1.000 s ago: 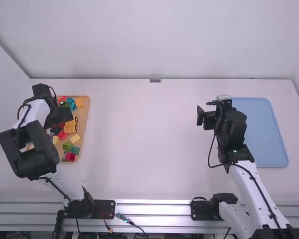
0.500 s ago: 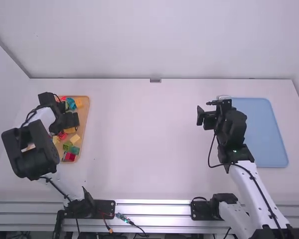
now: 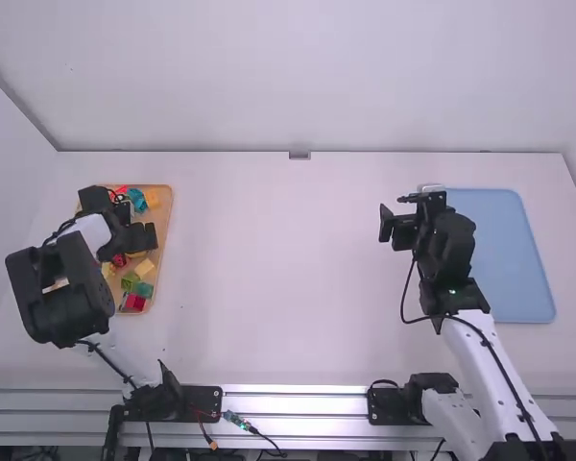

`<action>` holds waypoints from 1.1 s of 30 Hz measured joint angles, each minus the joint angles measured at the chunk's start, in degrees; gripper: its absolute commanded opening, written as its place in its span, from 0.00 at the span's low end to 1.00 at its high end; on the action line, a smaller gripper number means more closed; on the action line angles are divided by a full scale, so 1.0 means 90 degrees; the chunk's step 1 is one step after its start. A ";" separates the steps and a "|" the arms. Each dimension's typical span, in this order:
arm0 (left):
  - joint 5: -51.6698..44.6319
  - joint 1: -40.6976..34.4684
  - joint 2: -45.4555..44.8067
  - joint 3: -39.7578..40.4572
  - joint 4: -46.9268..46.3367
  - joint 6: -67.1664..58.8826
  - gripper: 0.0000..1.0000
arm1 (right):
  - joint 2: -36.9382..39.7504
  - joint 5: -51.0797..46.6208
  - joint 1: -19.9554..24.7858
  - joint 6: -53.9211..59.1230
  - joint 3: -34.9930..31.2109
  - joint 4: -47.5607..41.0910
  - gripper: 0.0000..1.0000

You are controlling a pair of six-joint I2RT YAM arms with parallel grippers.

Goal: Assemble lego blocks to make yellow taxi

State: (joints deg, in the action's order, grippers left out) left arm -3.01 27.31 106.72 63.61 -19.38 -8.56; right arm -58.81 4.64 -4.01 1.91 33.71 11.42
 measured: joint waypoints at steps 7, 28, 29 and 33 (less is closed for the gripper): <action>0.0002 0.0000 0.0000 0.0000 -0.0007 0.0063 0.92 | 0.0000 0.0007 0.0000 -0.0007 0.0000 0.0000 0.99; 0.0070 0.0000 0.0002 -0.0571 0.1032 0.0114 0.97 | 0.0000 0.0007 -0.0002 -0.0010 0.0000 -0.0005 0.99; 0.0070 0.0000 0.0002 -0.0593 0.1081 0.0109 0.97 | 0.0000 0.0007 0.0000 -0.0012 0.0000 -0.0002 0.99; 0.0073 0.0000 0.0002 -0.0680 0.1173 -0.0041 0.93 | 0.0000 0.0010 0.0000 0.0002 0.0000 -0.0005 0.99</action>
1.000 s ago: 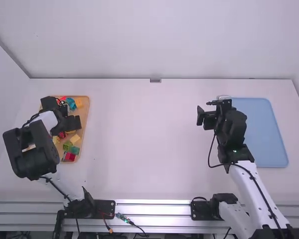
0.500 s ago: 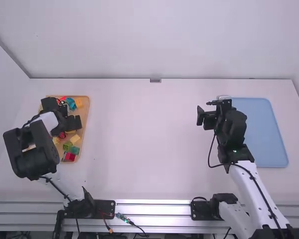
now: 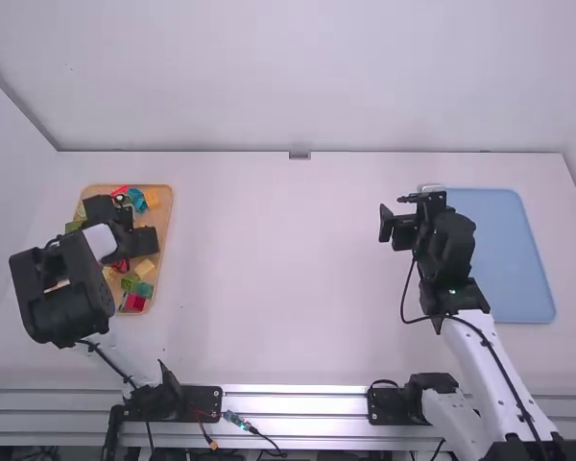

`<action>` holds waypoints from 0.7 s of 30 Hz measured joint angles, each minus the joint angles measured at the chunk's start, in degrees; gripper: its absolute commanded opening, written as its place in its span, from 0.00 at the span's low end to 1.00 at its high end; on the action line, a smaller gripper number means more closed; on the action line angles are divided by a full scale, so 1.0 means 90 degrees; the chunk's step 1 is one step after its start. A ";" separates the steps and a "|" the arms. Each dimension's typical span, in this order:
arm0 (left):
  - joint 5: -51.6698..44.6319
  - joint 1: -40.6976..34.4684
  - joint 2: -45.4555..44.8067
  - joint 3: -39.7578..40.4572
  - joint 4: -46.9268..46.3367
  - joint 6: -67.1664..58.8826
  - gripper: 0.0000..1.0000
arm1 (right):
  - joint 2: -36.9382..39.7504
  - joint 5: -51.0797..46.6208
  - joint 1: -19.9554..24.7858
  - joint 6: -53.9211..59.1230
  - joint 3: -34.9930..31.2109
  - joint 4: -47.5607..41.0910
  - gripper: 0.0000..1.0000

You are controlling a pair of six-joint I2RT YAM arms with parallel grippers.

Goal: Assemble lego blocks to make yellow taxi

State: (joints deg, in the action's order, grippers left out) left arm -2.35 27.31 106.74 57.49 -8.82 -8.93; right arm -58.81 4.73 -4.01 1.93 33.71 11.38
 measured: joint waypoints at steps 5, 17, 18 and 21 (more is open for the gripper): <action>0.0000 0.0000 -0.0002 -0.0085 0.0107 -0.0044 0.91 | 0.0000 -0.0002 0.0000 -0.0024 -0.0002 0.0000 0.99; 0.0000 0.0000 0.0002 -0.0085 0.0160 -0.0211 0.93 | 0.0000 0.0002 0.0000 -0.0022 -0.0002 -0.0007 0.99; 0.0000 0.0000 0.0012 -0.0085 0.0211 -0.0231 0.93 | 0.0000 -0.0005 0.0000 0.0000 0.0000 -0.0007 0.99; 0.0002 0.0000 0.0066 -0.0085 0.0236 -0.0248 0.92 | 0.0000 0.0000 0.0000 -0.0012 0.0000 -0.0010 0.99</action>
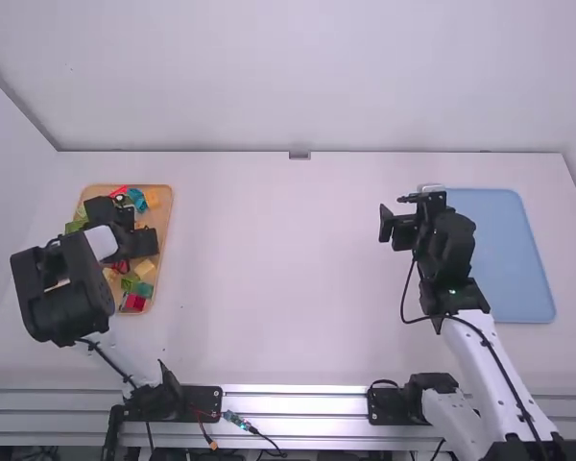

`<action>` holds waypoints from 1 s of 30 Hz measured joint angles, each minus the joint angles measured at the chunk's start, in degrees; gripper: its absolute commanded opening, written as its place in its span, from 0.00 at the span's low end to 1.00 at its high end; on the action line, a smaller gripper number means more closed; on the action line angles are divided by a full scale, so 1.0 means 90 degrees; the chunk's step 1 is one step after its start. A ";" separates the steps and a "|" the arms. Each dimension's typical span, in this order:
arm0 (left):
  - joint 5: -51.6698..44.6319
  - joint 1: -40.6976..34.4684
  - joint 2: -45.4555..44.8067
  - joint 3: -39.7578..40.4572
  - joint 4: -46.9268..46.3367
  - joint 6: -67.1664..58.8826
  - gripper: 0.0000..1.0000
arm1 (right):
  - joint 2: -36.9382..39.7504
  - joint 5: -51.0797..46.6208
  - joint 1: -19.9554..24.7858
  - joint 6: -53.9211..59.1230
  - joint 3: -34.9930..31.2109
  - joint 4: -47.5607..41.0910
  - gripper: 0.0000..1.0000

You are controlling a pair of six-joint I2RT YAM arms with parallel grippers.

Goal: Assemble lego blocks to make yellow taxi

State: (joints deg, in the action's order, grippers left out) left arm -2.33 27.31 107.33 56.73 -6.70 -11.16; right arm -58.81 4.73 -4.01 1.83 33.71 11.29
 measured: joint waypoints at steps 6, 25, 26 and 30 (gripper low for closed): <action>-0.0002 0.0000 0.0051 0.0000 0.0102 -0.0015 0.89 | 0.0000 0.0005 0.0000 0.0010 -0.0002 -0.0002 0.99; -0.0061 0.0000 0.0051 0.0000 0.0170 -0.0063 0.60 | 0.0000 -0.0012 0.0000 0.0002 -0.0002 -0.0022 0.99; -0.0061 0.0000 0.0051 0.0000 0.0172 -0.0066 0.60 | 0.0000 -0.0007 0.0000 0.0010 0.0000 -0.0034 0.99; -0.0066 0.0000 0.0051 0.0000 0.0180 -0.0041 0.60 | 0.0000 -0.0015 0.0000 -0.0017 0.0000 -0.0097 0.99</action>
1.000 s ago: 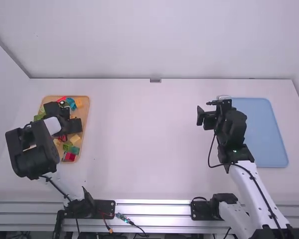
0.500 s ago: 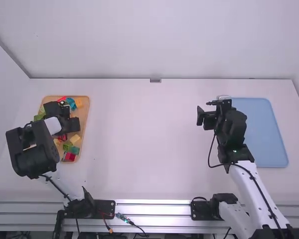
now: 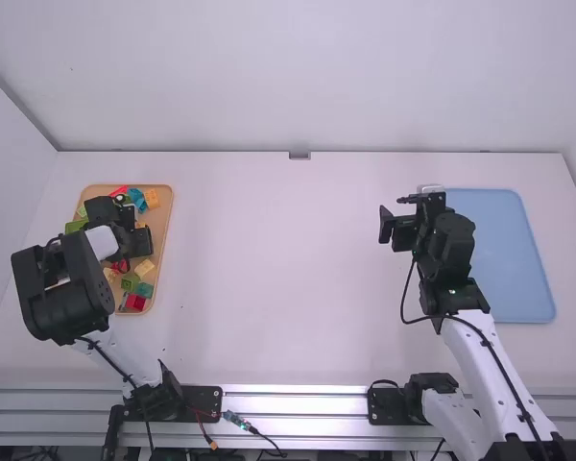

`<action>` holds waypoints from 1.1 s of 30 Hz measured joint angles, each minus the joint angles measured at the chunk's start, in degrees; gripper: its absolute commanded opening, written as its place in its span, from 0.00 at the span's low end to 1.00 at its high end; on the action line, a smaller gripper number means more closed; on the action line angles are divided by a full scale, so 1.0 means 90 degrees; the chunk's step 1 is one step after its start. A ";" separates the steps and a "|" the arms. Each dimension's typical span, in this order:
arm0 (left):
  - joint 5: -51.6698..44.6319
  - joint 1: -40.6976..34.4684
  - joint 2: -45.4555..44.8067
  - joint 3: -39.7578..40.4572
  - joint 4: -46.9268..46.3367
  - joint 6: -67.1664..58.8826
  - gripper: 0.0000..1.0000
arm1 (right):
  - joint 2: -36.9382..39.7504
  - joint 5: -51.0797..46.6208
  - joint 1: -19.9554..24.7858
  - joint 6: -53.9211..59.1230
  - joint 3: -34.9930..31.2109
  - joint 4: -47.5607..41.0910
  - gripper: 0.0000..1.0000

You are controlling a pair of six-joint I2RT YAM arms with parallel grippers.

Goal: Assemble lego blocks to make yellow taxi

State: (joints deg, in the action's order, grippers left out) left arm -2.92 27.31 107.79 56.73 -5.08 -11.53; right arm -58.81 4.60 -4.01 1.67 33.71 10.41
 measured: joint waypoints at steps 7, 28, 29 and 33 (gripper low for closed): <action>0.0000 0.0000 0.0000 0.0000 0.0012 0.0138 0.60 | 0.0000 0.0002 0.0000 0.0002 0.0000 0.0000 0.99; -0.0007 -0.0216 -0.0024 0.1477 -0.1904 0.0719 0.25 | 0.0000 0.0010 0.0000 0.0036 0.0000 0.0092 0.99; -0.0010 -0.0260 -0.0039 0.1479 -0.1926 0.0719 0.24 | 0.0000 0.0000 0.0000 0.0034 0.0000 0.0100 0.99; -0.0005 -0.0913 -0.0454 0.1430 -0.1994 0.0610 0.18 | 0.0000 0.0019 0.0000 0.0024 0.0000 0.0109 0.99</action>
State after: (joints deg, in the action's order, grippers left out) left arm -2.96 19.09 103.70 69.60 -23.03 -6.04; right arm -58.81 4.78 -4.01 1.89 33.71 11.40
